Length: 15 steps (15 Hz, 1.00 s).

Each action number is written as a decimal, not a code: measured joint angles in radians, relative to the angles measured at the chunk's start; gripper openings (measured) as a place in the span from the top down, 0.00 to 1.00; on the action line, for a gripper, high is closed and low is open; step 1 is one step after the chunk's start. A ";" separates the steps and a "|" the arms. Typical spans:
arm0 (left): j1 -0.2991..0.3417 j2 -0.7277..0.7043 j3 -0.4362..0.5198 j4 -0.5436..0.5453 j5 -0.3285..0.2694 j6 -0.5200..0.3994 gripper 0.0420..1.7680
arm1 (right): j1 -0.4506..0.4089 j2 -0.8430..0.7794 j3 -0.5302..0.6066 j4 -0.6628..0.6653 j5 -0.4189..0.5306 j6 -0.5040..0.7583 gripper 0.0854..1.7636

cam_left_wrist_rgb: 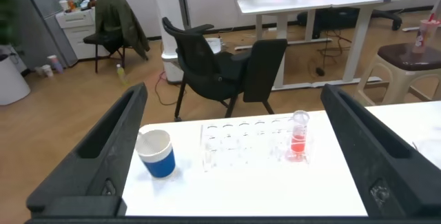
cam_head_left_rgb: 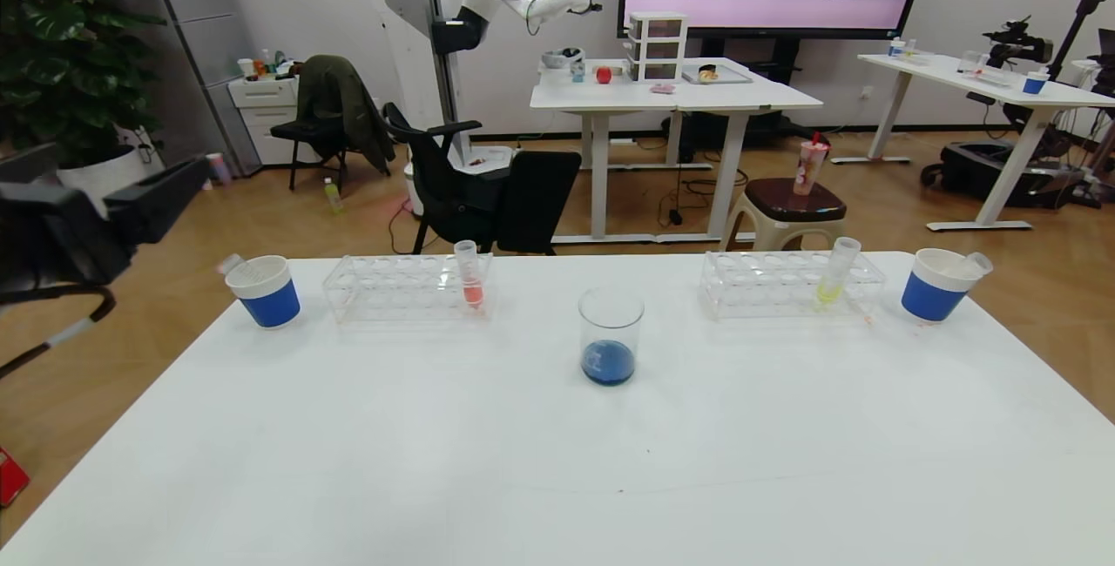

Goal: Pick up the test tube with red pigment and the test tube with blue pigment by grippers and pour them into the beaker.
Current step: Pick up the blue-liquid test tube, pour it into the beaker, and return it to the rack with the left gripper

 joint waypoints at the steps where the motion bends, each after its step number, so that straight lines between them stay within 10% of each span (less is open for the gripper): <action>1: 0.013 -0.073 0.015 0.059 0.000 0.001 0.01 | 0.000 0.000 0.000 0.000 0.000 0.000 0.02; 9: 0.082 -0.685 0.053 0.603 0.004 -0.003 0.01 | 0.000 0.000 0.000 0.000 0.000 0.000 0.02; 15: 0.086 -1.063 0.191 0.658 -0.015 -0.014 0.01 | 0.000 0.000 0.000 0.000 0.000 0.000 0.02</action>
